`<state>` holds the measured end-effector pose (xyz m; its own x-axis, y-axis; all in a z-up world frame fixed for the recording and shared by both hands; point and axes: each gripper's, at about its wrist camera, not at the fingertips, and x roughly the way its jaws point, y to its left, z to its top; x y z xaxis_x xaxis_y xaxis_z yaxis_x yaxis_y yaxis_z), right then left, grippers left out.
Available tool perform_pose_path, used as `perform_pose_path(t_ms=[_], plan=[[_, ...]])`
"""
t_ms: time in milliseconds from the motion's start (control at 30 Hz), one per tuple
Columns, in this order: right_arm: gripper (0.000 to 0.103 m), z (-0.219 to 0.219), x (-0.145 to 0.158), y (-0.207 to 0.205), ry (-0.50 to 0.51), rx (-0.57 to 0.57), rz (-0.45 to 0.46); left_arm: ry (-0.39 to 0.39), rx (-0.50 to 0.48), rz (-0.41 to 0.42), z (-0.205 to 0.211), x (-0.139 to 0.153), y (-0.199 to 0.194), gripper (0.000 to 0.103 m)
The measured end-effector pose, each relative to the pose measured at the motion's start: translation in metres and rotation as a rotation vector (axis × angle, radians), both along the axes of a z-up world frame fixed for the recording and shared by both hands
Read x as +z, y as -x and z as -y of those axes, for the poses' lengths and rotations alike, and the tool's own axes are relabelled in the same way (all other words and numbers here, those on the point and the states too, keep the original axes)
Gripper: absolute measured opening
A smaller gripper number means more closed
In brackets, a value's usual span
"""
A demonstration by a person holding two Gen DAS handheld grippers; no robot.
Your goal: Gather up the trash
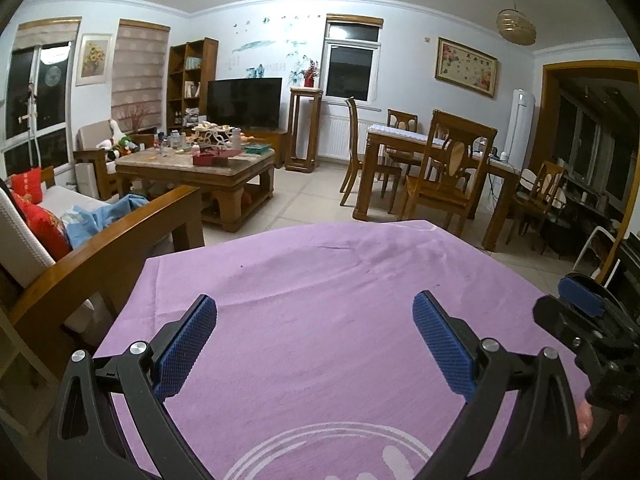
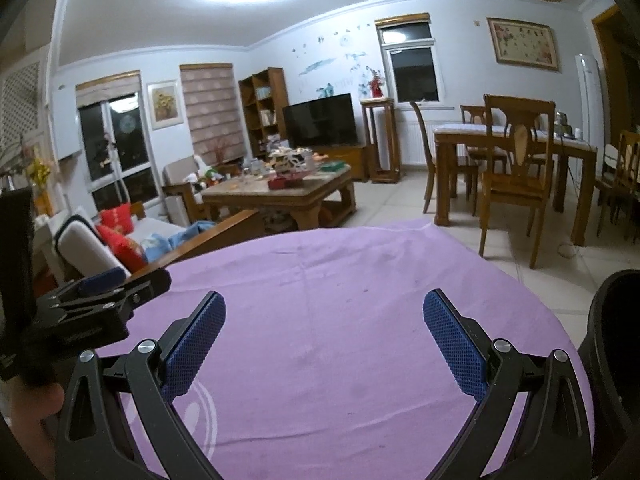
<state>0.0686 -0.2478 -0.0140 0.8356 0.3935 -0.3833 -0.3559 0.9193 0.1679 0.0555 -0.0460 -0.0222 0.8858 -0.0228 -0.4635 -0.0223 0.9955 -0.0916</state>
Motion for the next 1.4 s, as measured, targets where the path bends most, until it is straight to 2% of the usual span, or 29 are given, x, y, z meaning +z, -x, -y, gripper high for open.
perform_pose_path(t_ms=[1400], plan=[[0.098,0.0007,0.0047,0.0035,0.009,-0.001,-0.009,0.006,0.015,-0.001,-0.0073,-0.0002,0.0006,0.098]])
